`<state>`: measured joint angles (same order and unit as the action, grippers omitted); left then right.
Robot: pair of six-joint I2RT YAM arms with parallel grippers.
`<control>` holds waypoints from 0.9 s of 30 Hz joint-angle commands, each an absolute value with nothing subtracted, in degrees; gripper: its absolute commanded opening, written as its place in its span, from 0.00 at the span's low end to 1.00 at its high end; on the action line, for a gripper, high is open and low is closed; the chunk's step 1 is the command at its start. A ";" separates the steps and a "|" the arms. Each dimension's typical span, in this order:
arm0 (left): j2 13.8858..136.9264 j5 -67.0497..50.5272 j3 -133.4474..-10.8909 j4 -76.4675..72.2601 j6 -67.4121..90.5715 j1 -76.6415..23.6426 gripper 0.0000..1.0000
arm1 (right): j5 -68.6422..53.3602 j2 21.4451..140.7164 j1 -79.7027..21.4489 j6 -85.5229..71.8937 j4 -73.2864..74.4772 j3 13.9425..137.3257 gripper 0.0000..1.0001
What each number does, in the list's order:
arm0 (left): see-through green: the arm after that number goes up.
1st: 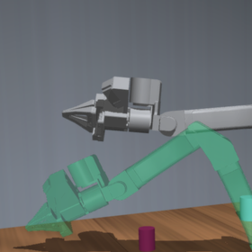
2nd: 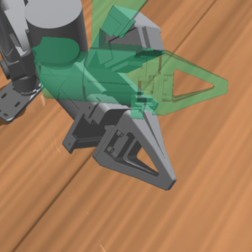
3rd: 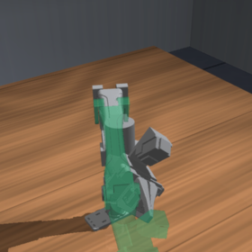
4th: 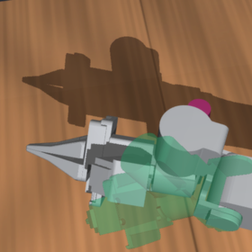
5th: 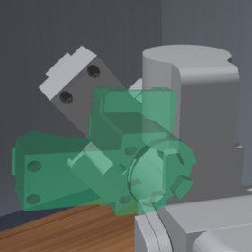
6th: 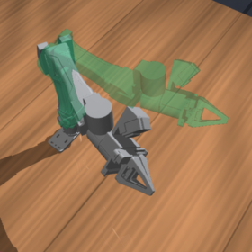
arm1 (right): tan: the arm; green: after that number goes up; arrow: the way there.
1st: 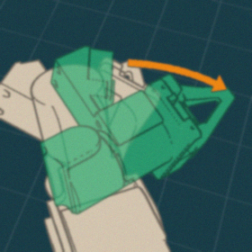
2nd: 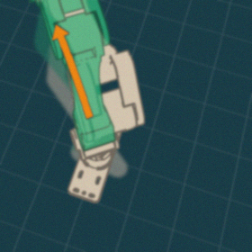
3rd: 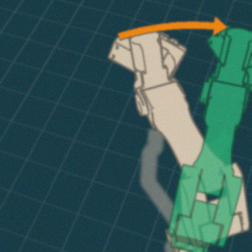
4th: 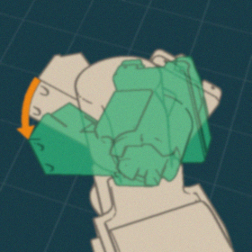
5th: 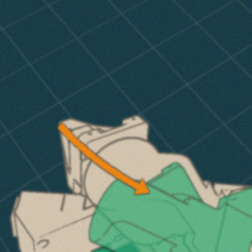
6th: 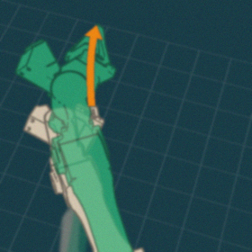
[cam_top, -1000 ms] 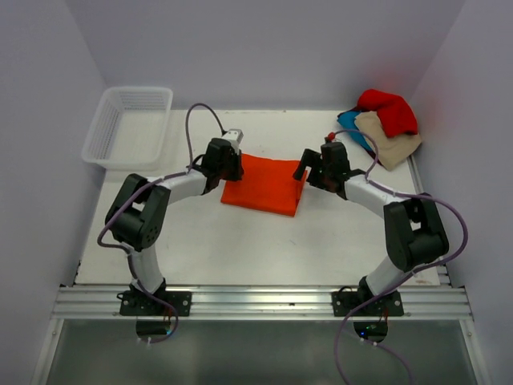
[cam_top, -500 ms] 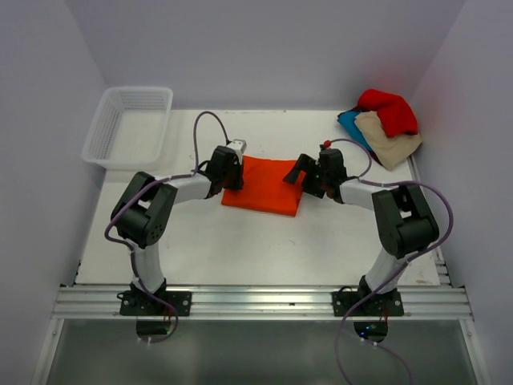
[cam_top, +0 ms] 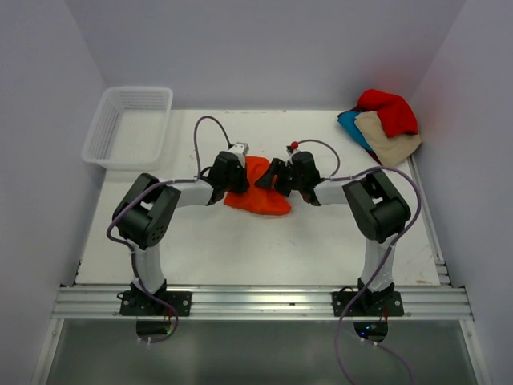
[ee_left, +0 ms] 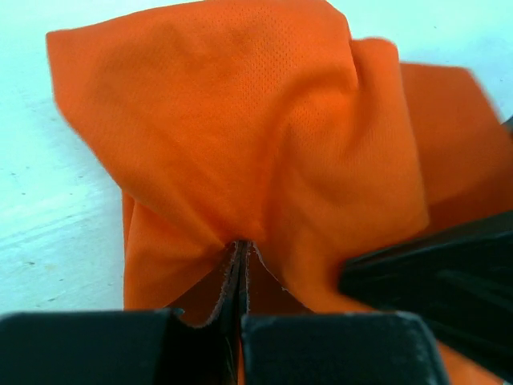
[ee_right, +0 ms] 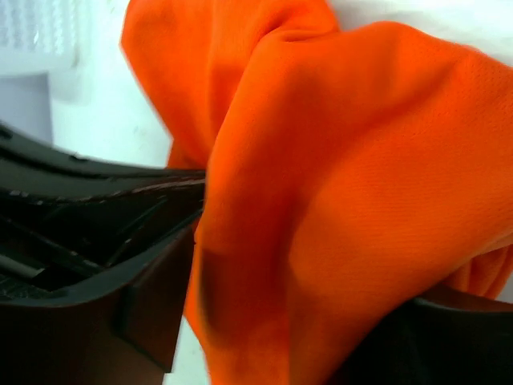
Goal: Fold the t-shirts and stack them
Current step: Neatly place the folded tshirt to the corner
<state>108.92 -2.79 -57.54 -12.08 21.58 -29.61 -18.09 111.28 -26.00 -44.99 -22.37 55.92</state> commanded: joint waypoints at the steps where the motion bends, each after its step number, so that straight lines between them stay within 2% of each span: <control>1: 111.45 -5.53 -54.41 -10.36 24.08 -31.38 0.00 | -22.32 117.59 -28.39 -47.72 -17.31 53.35 0.63; 2: 111.10 -5.62 -53.71 -10.63 24.26 -31.38 0.00 | -23.19 117.60 -28.30 -47.99 -18.10 53.18 0.32; 3: 110.83 -5.54 -53.44 -10.72 24.26 -31.38 0.00 | -23.46 117.34 -28.30 -47.99 -18.28 52.91 0.11; 4: 110.66 -5.54 -53.44 -10.64 24.26 -31.38 0.00 | -23.47 116.46 -28.21 -48.08 -18.28 52.82 0.00; 10: 107.41 -4.84 -53.70 -8.89 24.17 -31.38 0.00 | -25.30 110.31 -27.17 -47.11 -18.36 51.68 0.00; 14: 101.19 -1.85 -55.10 -4.49 23.56 -31.38 0.00 | -29.44 100.93 -22.60 -51.23 -28.09 47.47 0.00; 16: 98.01 -0.26 -55.89 -1.95 23.38 -31.29 0.26 | -30.06 97.49 -19.01 -52.91 -28.83 46.41 0.00; 17: 94.52 1.91 -56.07 -1.06 23.47 -31.20 0.53 | -29.71 94.51 -17.85 -53.26 -29.18 46.41 0.00; 20: 86.96 6.32 -55.99 1.91 24.08 -30.76 0.79 | -26.99 89.23 -13.11 -54.31 -30.49 46.67 0.00; 23: 81.24 8.00 -55.90 4.13 24.26 -30.41 0.85 | -22.69 87.02 -7.57 -56.33 -33.65 47.28 0.00; 27: 76.56 7.39 -54.50 6.94 25.22 -30.32 0.87 | -16.63 87.27 -0.28 -62.73 -42.52 48.16 0.00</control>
<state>78.89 5.69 -55.37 2.92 24.27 -30.63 -22.90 87.70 -3.49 -56.86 -32.62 46.30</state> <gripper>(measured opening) 0.861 0.165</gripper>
